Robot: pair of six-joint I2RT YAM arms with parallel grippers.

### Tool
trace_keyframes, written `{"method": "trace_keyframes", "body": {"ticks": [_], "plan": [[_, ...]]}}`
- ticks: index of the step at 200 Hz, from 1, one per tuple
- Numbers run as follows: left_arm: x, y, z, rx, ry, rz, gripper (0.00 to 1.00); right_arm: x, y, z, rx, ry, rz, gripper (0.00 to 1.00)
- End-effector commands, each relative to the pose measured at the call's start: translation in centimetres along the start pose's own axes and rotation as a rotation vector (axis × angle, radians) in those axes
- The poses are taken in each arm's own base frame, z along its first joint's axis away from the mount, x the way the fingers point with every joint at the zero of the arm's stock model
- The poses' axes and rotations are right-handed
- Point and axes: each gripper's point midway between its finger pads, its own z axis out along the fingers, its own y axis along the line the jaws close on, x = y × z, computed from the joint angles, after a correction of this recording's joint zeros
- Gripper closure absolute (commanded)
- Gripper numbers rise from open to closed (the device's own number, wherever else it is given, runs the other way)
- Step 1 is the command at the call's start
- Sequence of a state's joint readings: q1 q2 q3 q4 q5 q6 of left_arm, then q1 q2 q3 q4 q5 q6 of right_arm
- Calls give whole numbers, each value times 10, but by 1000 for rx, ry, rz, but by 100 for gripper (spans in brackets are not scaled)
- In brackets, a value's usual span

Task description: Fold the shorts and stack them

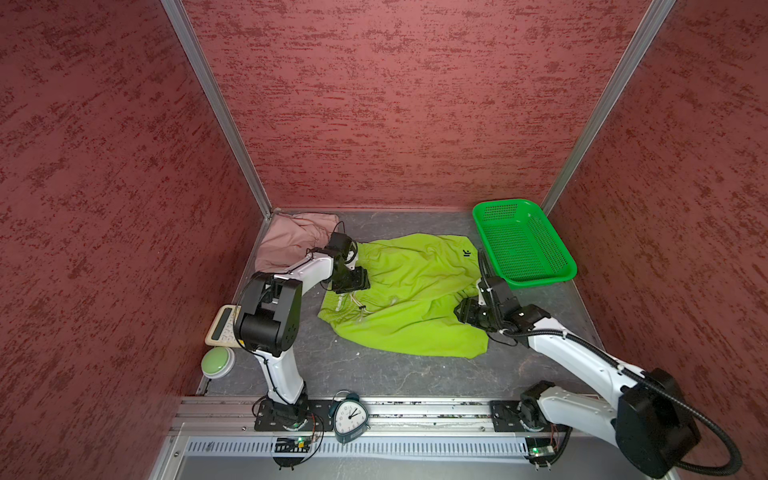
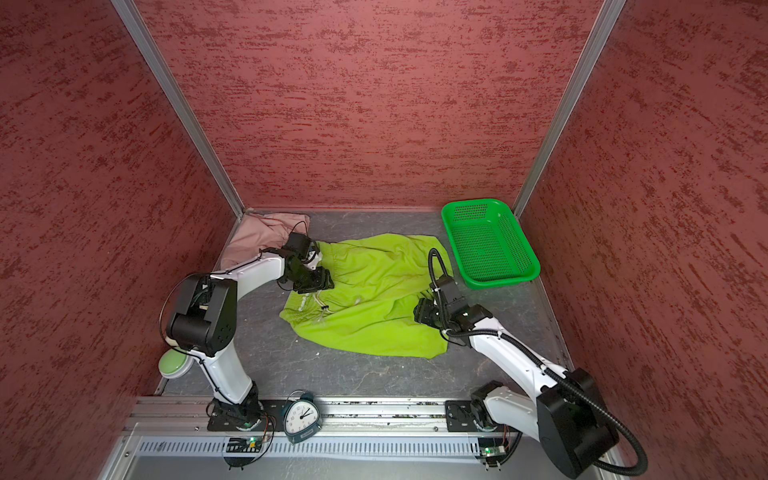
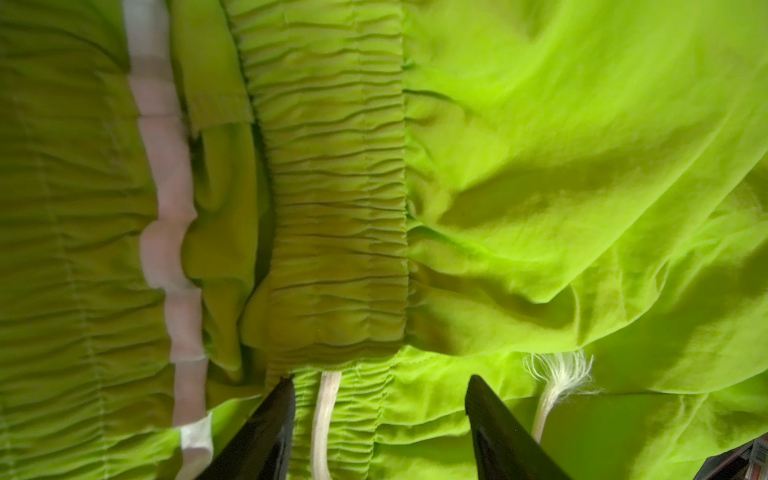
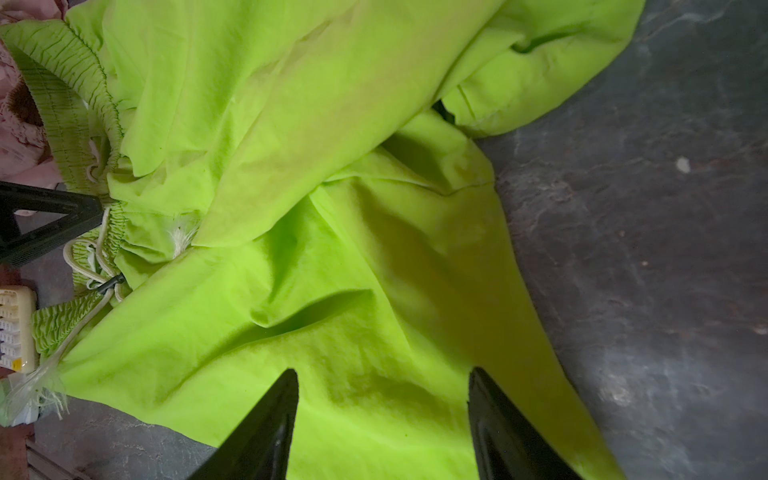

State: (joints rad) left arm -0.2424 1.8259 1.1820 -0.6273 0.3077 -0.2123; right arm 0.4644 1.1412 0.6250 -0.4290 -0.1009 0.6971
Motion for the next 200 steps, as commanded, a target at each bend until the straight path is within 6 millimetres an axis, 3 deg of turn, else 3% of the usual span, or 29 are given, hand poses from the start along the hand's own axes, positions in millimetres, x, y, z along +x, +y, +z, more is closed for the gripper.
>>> {"method": "trace_keyframes", "body": {"ticks": [1, 14, 26, 50, 61, 99, 131, 153, 169, 173, 177, 180, 200], "plan": [[3, -5, 7, 16, 17, 9, 35, -3, 0, 2, -9, -16, 12, 33], [6, -5, 10, 18, 24, 10, 36, -2, -1, 2, -7, -14, 12, 33], [7, -6, 13, 24, 30, 12, 44, -2, -1, 2, -6, -15, 14, 33], [5, -8, 8, 24, 21, 18, 89, 0, -4, 3, -2, -13, 15, 33], [1, -11, 0, 23, 6, 27, 100, 1, -6, 5, 3, -10, 16, 33], [-11, -9, -44, -106, -53, 85, 100, 13, -34, 12, 131, 23, 28, 32], [-15, 6, -82, -256, -86, 111, 100, 21, -39, 3, 153, 50, 47, 28], [-18, 14, -93, -315, -104, 117, 100, 24, -43, 2, 170, 60, 57, 28], [-18, 12, -88, -279, -107, 109, 100, 24, -41, 4, 158, 58, 58, 28], [-17, 11, -84, -261, -103, 106, 89, 23, -40, 4, 153, 58, 57, 28], [-16, 9, -81, -241, -98, 100, 70, 22, -38, 5, 147, 59, 55, 27], [-15, 8, -78, -226, -95, 96, 61, 22, -37, 5, 141, 60, 54, 27], [-4, -4, -60, -76, -81, 62, 35, 21, -34, 10, 133, 71, 49, 26]]}}
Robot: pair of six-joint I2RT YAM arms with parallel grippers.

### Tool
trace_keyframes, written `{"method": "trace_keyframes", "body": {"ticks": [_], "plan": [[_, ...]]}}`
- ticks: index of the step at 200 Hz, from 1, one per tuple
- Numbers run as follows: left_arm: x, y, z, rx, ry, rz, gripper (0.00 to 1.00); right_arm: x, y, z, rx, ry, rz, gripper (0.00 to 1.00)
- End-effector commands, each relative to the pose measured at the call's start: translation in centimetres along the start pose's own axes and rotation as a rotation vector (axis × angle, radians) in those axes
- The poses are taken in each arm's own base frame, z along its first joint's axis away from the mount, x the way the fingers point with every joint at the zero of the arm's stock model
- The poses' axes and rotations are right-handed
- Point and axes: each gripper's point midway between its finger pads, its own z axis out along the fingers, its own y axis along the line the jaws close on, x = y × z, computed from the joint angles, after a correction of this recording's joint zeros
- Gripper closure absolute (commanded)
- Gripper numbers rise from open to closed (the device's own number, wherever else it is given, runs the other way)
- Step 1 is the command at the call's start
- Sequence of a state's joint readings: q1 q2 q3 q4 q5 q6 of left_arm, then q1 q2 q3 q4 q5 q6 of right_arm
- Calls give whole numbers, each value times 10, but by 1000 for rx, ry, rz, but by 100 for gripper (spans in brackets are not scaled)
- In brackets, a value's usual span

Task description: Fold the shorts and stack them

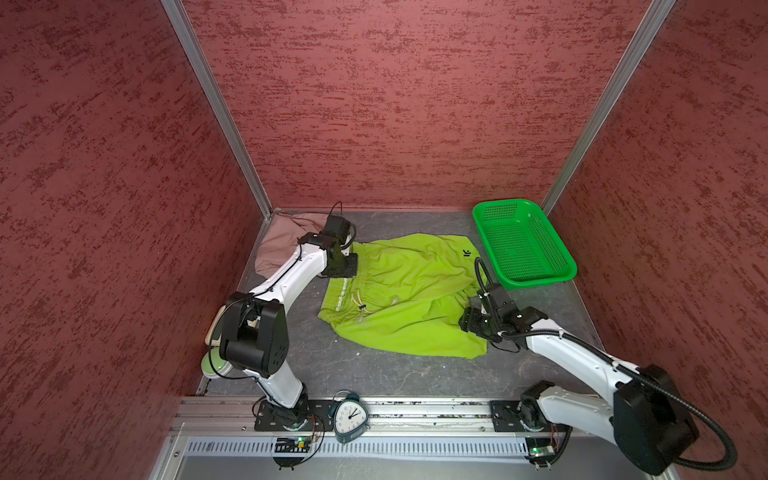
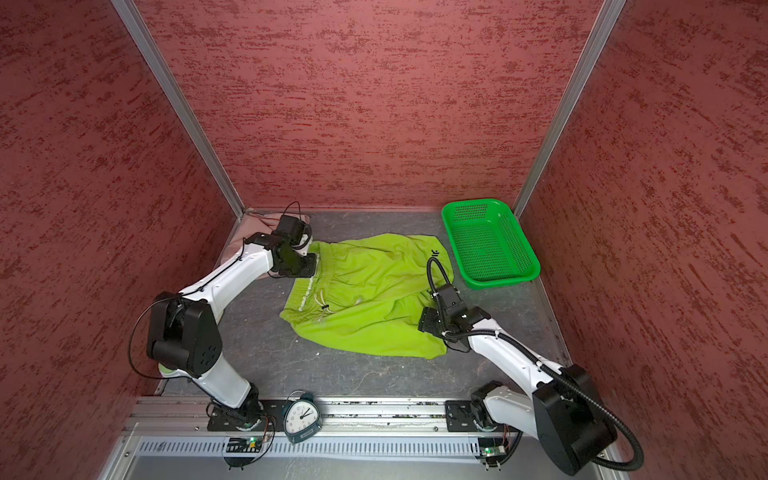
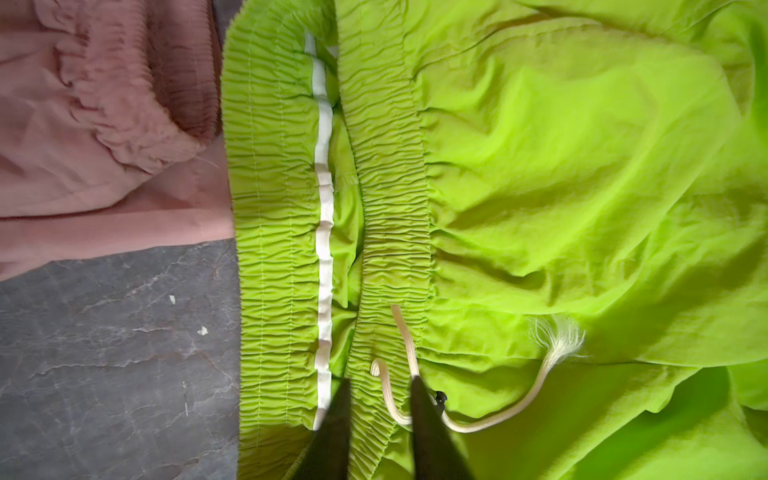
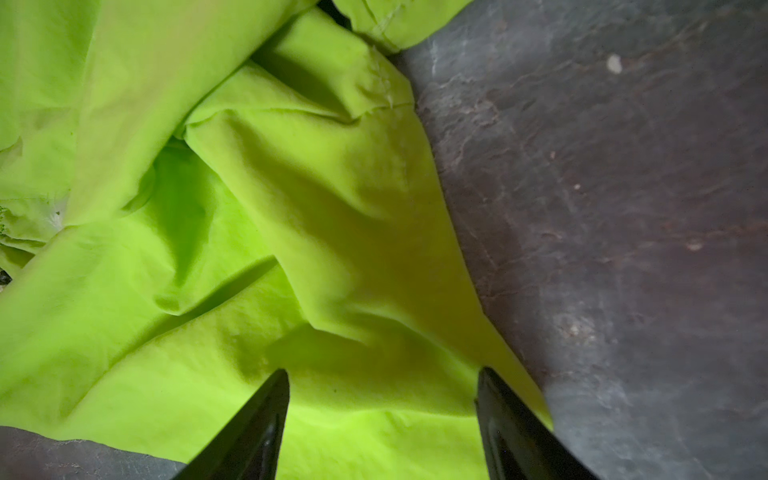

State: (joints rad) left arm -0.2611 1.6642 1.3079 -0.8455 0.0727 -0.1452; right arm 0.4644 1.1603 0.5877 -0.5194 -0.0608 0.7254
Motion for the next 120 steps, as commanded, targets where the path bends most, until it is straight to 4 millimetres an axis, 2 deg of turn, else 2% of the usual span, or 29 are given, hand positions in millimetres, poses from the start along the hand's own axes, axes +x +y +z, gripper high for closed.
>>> {"method": "trace_keyframes", "body": {"ticks": [1, 22, 46, 70, 90, 104, 120], "plan": [[17, -13, 17, 136, 40, -40, 34, -5, 1, 2, 1, -7, 9, 26], [34, -22, 28, 247, 57, -93, 19, -3, 2, 7, 6, 14, -2, 26], [51, -14, 43, 218, 94, -105, 16, -2, 2, 8, 6, 19, -6, 25], [52, -16, 56, 230, 103, -101, 18, -2, 3, 9, -3, 18, -3, 25], [50, -15, 63, 211, 110, -90, 28, -1, 4, 9, -12, 17, 4, 25], [51, -20, 65, 226, 128, -89, 46, 0, 2, 9, -12, 16, 9, 25], [57, -21, 65, 226, 152, -91, 60, 1, 1, 8, -8, 15, 9, 25]]}}
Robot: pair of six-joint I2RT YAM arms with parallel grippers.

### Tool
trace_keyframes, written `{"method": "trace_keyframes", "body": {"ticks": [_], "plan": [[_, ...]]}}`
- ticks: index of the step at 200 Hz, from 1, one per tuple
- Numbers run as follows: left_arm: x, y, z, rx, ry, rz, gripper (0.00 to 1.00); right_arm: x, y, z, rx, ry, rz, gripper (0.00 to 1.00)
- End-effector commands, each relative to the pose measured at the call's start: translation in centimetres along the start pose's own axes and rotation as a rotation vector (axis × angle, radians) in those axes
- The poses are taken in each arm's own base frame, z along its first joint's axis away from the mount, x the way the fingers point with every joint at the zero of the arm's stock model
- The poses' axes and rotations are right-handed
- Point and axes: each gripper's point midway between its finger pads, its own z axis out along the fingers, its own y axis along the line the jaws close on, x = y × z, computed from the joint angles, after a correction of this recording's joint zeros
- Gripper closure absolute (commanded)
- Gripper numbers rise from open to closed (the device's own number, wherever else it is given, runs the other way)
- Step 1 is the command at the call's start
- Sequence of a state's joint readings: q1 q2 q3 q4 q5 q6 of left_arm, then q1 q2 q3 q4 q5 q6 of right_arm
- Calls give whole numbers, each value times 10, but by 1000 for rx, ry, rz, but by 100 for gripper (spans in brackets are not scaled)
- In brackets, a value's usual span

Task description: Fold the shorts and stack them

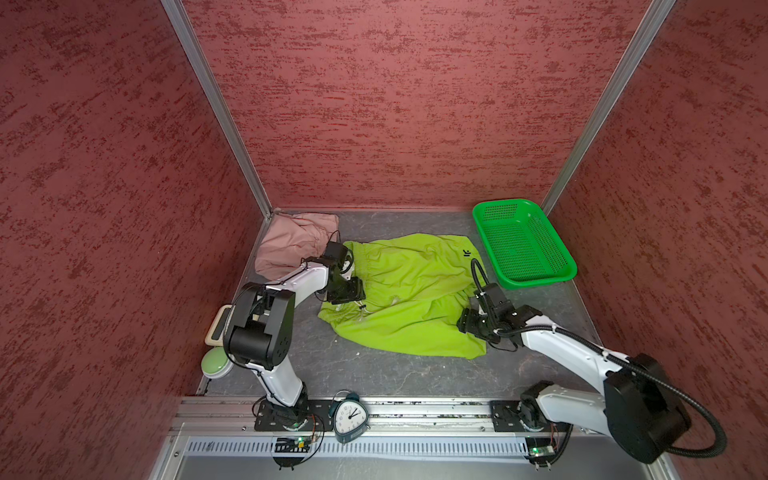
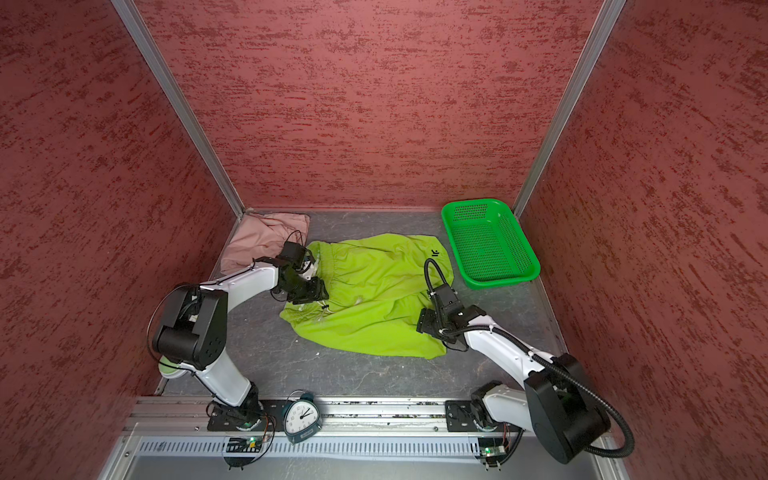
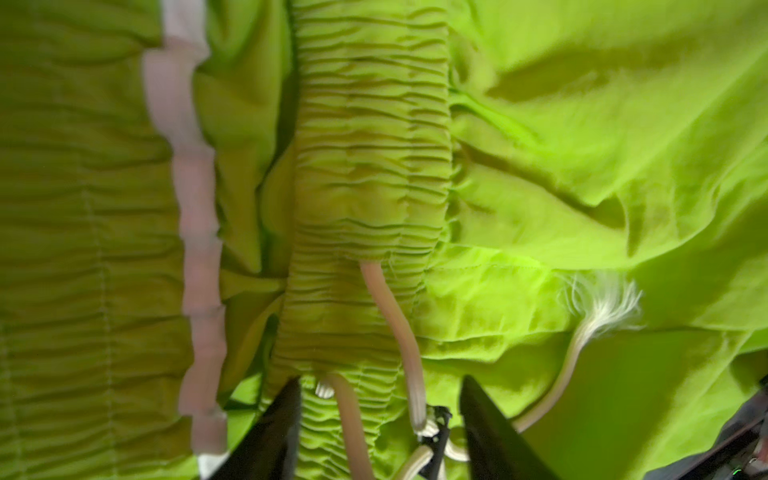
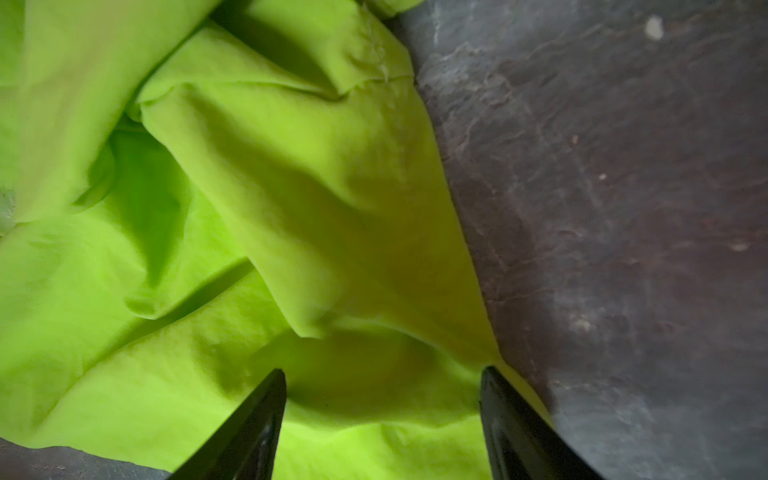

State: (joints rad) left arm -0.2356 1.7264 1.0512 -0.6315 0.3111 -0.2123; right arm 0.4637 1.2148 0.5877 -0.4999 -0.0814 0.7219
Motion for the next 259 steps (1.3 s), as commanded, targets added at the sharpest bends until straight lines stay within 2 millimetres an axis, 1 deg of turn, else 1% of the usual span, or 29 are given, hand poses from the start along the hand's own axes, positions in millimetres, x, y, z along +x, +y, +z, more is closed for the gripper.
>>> {"method": "trace_keyframes", "body": {"ticks": [1, 9, 14, 31, 48, 59, 69, 73, 89, 104, 116, 133, 147, 155, 168, 185, 187, 192, 193, 199, 202, 205, 207, 214, 223, 238, 250, 259], "plan": [[-3, -9, 2, 27, 3, 21, 61, -4, 2, -3, -17, -23, 10, 25], [1, -9, 1, 35, 13, 21, 66, -4, 2, -3, -16, -24, 8, 25], [3, -9, 1, 34, 17, 21, 71, -4, 1, -2, -14, -25, 9, 25], [3, -6, -2, 22, 7, 21, 100, -3, 0, 0, -14, -23, 7, 25], [-3, -6, -11, 0, -10, 32, 100, -2, -1, 4, -6, -15, 4, 25], [-10, -7, -24, -27, -30, 48, 100, -1, -4, 5, 4, -11, 5, 24], [-18, -5, -39, -75, -57, 64, 100, 0, -7, 7, 13, -12, 7, 24], [-22, -4, -47, -98, -75, 70, 100, 1, -8, 7, 18, -13, 9, 24], [-31, 4, -79, -202, -122, 85, 100, 2, -11, 8, 27, -15, 16, 24], [-34, 12, -103, -284, -150, 89, 100, 3, -13, 9, 30, -15, 21, 24], [-32, 17, -115, -322, -160, 90, 100, 4, -15, 10, 36, -13, 25, 24], [-28, 17, -119, -321, -159, 85, 100, 5, -17, 12, 44, -7, 25, 24], [-22, 19, -117, -324, -144, 77, 100, 6, -18, 13, 48, -3, 26, 24], [-19, 24, -115, -345, -135, 69, 100, 7, -19, 14, 52, 2, 28, 24], [-16, 41, -113, -413, -119, 49, 100, 9, -20, 15, 57, 9, 30, 23], [-18, 57, -105, -453, -110, 19, 100, 10, -21, 15, 65, 17, 29, 22], [-20, 58, -104, -451, -113, 16, 95, 10, -21, 15, 66, 17, 29, 21], [-23, 59, -99, -439, -120, 13, 74, 10, -22, 14, 70, 16, 28, 20], [-23, 59, -98, -436, -122, 13, 71, 10, -22, 14, 71, 15, 28, 20], [-26, 57, -92, -411, -128, 9, 36, 9, -22, 13, 73, 13, 28, 20], [-27, 57, -90, -399, -128, 5, 21, 9, -21, 12, 73, 14, 27, 19], [-28, 56, -88, -386, -129, -2, 11, 8, -21, 10, 74, 12, 28, 19], [-29, 55, -87, -378, -129, -4, 7, 8, -21, 9, 74, 11, 27, 19], [-30, 53, -85, -358, -136, -18, 0, 7, -20, 5, 73, 10, 31, 19], [-32, 51, -89, -340, -159, -35, 1, 7, -19, -2, 69, 4, 38, 19], [-32, 53, -105, -312, -240, -99, 1, 4, -20, -16, 63, -37, 63, 17], [-30, 58, -117, -235, -317, -186, 1, 1, -25, -27, 70, -77, 88, 16], [-23, 66, -119, -156, -350, -267, 1, 0, -30, -33, 76, -103, 110, 17]]}}
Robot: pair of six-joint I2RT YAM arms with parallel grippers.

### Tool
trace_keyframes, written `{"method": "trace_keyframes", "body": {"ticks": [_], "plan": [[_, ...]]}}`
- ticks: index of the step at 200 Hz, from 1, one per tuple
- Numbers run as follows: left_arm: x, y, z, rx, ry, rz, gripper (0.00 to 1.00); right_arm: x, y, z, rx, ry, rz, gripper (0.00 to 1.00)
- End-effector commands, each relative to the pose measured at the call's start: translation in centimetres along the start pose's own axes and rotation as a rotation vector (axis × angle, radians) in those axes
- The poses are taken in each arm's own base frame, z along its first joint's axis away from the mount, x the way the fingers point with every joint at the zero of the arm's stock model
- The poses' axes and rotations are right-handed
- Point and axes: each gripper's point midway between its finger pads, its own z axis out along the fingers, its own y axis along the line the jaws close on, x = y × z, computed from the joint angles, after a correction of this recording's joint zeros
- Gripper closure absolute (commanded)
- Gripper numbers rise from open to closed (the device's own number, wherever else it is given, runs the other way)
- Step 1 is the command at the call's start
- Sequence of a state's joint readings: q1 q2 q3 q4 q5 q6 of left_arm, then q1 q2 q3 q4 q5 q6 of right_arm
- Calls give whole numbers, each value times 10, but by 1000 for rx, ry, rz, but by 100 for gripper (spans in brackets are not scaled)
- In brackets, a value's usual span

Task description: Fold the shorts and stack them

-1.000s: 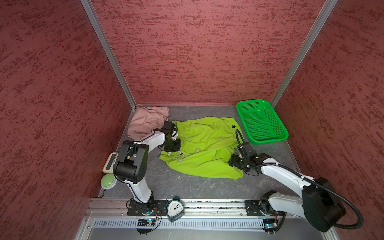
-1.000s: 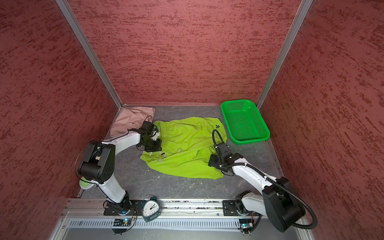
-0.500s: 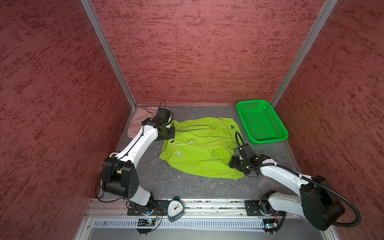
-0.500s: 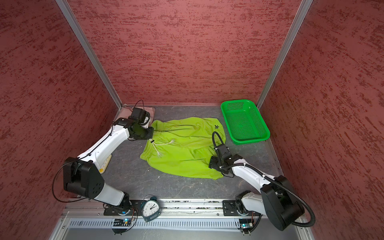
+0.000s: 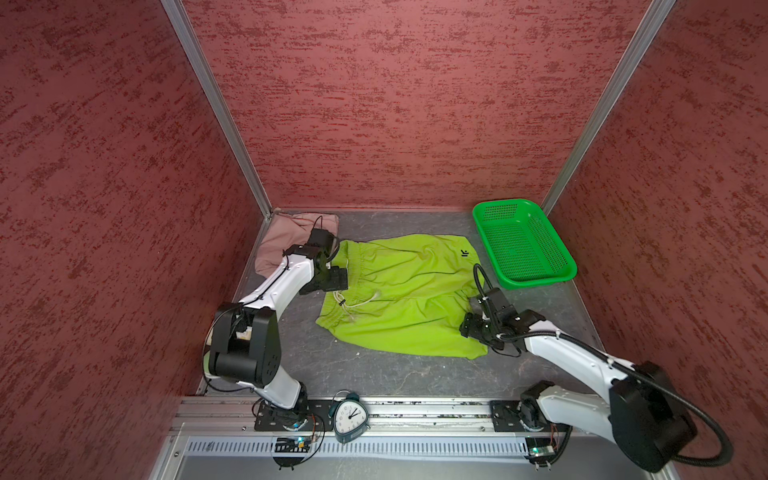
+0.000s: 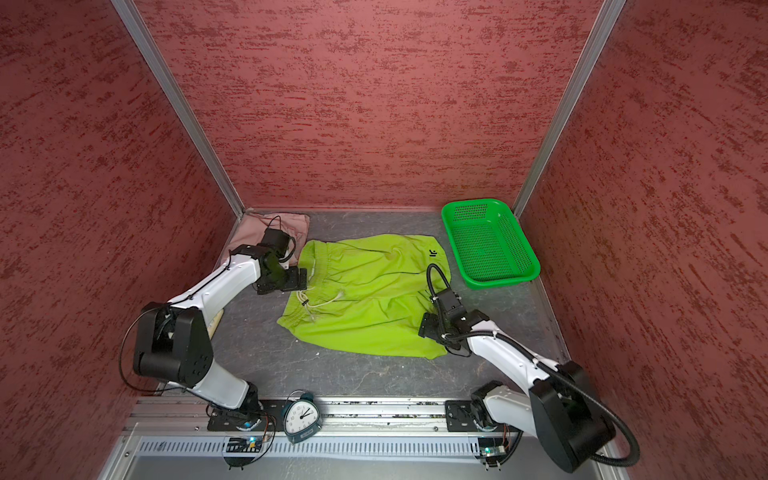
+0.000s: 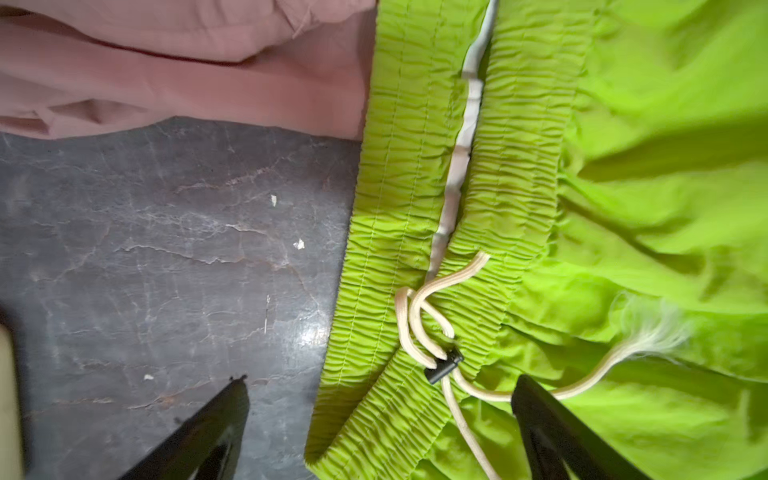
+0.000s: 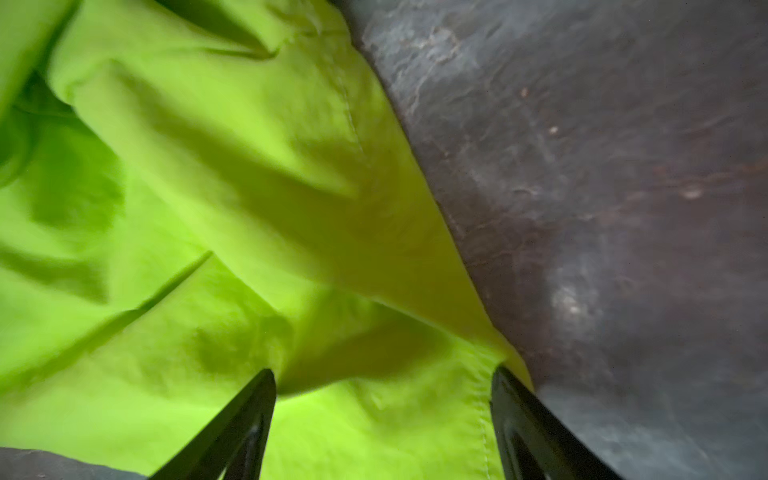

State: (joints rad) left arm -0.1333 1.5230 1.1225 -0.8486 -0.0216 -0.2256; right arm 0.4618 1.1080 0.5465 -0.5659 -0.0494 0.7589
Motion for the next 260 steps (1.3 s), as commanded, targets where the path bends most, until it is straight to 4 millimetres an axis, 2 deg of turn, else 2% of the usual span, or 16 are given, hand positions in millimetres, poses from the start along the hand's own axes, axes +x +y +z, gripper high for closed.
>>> {"method": "trace_keyframes", "body": {"ticks": [1, 23, 36, 51, 61, 85, 102, 135, 151, 162, 171, 191, 200, 224, 246, 260], "plan": [[-10, 12, -22, 164, -135, -214, 1, -10, -16, -20, 52, -82, 74, 17], [11, 24, -7, 240, -119, -330, 4, -7, -24, -18, 40, -98, 124, 17], [25, 18, 8, 261, -69, -341, 19, -3, -24, -13, 22, -85, 139, 17], [39, 5, 23, 312, -11, -346, 43, -1, -22, -9, 14, -67, 145, 17], [47, 2, 32, 327, 23, -354, 53, 0, -22, -8, 13, -61, 146, 17], [64, 0, 41, 334, 71, -382, 52, 4, -27, -6, 24, -48, 161, 16], [77, 4, 44, 317, 91, -401, 35, 13, -29, 0, 14, -19, 185, 16], [93, 8, 47, 317, 119, -465, 33, 27, -36, 10, -4, 11, 224, 17], [99, 12, 48, 323, 124, -507, 32, 32, -39, 13, -3, 18, 236, 23], [100, 17, 47, 337, 113, -541, 35, 33, -40, 14, -11, 15, 242, 33], [100, 20, 46, 353, 103, -568, 50, 33, -40, 14, -16, 7, 243, 47], [97, 25, 42, 395, 88, -614, 100, 23, -43, 4, 18, -36, 231, 85], [96, 28, 42, 398, 83, -627, 100, 18, -48, -4, 55, -58, 221, 100], [96, 33, 38, 374, 76, -620, 100, 7, -59, -33, 160, -106, 225, 100], [90, 40, 29, 354, 40, -629, 100, 2, -53, -49, 124, -135, 256, 100], [84, 44, 21, 333, 14, -618, 100, -4, -50, -61, 113, -166, 267, 92]]}}
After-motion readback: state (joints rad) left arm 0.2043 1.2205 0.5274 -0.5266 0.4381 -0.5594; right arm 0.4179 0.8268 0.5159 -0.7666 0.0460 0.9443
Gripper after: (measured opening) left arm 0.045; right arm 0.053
